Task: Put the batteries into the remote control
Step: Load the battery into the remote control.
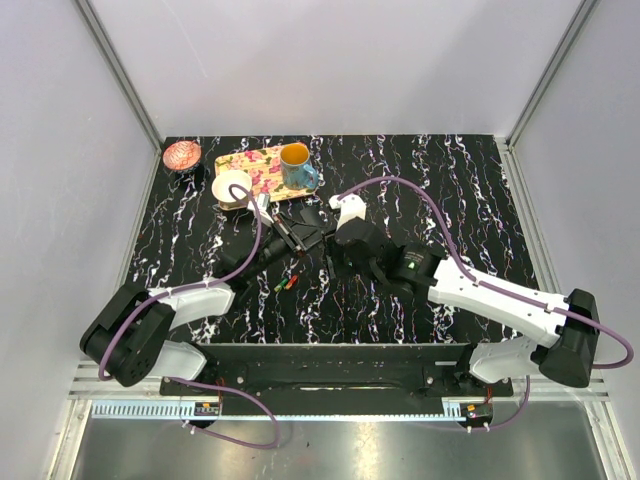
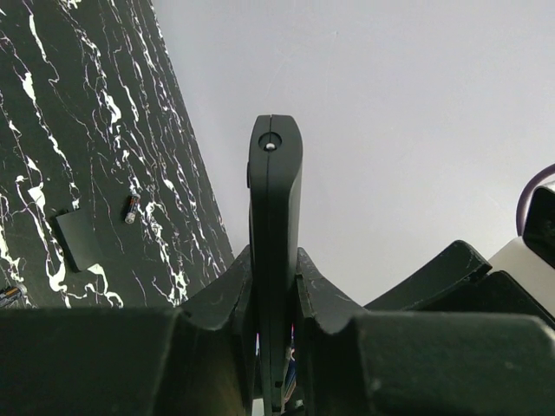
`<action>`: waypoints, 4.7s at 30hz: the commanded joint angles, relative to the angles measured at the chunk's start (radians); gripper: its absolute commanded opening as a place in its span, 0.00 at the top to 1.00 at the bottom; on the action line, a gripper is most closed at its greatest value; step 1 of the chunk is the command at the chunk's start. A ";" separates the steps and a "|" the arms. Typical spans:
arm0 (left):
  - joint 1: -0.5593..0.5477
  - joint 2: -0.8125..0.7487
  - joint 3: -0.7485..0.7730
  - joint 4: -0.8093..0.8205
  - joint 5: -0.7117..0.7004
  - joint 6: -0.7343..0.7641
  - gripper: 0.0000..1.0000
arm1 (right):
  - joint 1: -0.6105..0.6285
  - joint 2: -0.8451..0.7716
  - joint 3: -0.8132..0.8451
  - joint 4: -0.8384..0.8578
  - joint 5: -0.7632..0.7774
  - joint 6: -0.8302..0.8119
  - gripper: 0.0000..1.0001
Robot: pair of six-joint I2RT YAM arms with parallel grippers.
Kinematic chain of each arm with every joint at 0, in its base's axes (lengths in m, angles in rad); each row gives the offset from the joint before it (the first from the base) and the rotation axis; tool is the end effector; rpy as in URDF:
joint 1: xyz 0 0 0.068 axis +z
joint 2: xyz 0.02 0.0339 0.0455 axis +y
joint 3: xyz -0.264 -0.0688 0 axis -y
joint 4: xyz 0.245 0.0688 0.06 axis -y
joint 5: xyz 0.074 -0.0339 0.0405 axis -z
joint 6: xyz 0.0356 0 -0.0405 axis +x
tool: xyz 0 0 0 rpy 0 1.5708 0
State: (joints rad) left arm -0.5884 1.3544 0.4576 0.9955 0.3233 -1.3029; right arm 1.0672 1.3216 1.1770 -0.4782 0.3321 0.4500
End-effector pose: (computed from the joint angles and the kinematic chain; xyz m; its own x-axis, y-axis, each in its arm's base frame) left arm 0.2186 -0.1595 0.2280 -0.7394 -0.6059 -0.2936 0.2880 0.1096 -0.9513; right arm 0.1518 0.2514 0.3306 -0.5580 -0.1607 -0.8141 -0.5081 0.8419 0.1821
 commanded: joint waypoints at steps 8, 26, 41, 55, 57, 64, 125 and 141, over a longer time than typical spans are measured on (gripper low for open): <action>0.004 0.006 0.007 0.152 -0.015 -0.030 1.00 | 0.007 -0.024 0.125 -0.071 0.076 -0.008 0.39; 0.004 0.029 -0.008 0.302 -0.050 -0.061 1.00 | -0.150 -0.220 0.006 -0.046 -0.186 0.252 0.01; 0.004 -0.003 -0.014 0.250 -0.040 -0.036 1.00 | -0.342 -0.162 -0.122 0.177 -0.645 0.467 0.00; 0.002 -0.064 -0.016 0.181 -0.047 -0.007 1.00 | -0.355 -0.101 -0.145 0.251 -0.659 0.519 0.11; 0.004 -0.072 -0.016 0.166 -0.049 0.002 1.00 | -0.363 -0.104 -0.152 0.257 -0.654 0.536 0.12; 0.004 -0.107 -0.020 0.115 -0.072 0.024 1.00 | -0.381 -0.111 -0.177 0.288 -0.659 0.564 0.15; 0.004 -0.095 0.009 0.223 -0.055 -0.030 1.00 | -0.383 -0.035 -0.287 0.434 -0.858 0.604 0.72; 0.016 -0.110 -0.025 0.084 -0.056 0.019 1.00 | -0.386 -0.105 -0.087 0.192 -0.791 0.382 0.07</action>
State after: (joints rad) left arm -0.5819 1.2770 0.4316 1.0397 0.2787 -1.3045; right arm 0.6781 1.2762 0.9737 -0.1776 -0.4961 0.9623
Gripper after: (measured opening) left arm 0.199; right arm 0.903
